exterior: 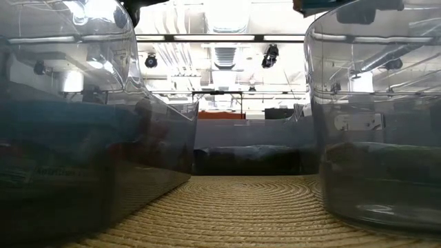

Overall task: Pick and place Granola Bars by type
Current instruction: Put the yellow granola bar into the bottom right black bin, then put the top left yellow granola bar into the bottom right black bin

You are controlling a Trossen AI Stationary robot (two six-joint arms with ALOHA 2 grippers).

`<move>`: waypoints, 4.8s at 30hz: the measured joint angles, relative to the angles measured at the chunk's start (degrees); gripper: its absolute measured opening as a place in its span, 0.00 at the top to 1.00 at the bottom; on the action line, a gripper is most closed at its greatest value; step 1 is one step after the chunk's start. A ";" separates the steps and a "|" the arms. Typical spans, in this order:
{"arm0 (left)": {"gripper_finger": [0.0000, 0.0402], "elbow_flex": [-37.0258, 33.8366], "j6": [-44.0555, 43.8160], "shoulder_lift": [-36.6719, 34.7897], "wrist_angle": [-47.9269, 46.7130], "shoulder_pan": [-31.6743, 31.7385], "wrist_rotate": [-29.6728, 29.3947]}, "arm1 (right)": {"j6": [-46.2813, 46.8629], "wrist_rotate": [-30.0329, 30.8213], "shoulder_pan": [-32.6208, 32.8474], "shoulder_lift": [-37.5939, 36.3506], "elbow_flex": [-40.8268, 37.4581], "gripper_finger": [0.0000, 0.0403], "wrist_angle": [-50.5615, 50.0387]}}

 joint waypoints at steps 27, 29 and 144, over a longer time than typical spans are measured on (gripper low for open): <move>1.00 0.00 0.04 0.00 -0.04 0.00 0.24 | 2.29 -1.50 13.29 23.70 0.04 0.91 10.99; 1.00 0.00 0.04 0.00 -0.06 0.02 0.26 | 2.28 -1.56 13.44 23.89 0.04 0.91 11.40; 0.49 27.15 3.58 22.52 -20.69 9.39 3.46 | -10.35 26.65 2.69 -6.63 -1.86 0.98 10.79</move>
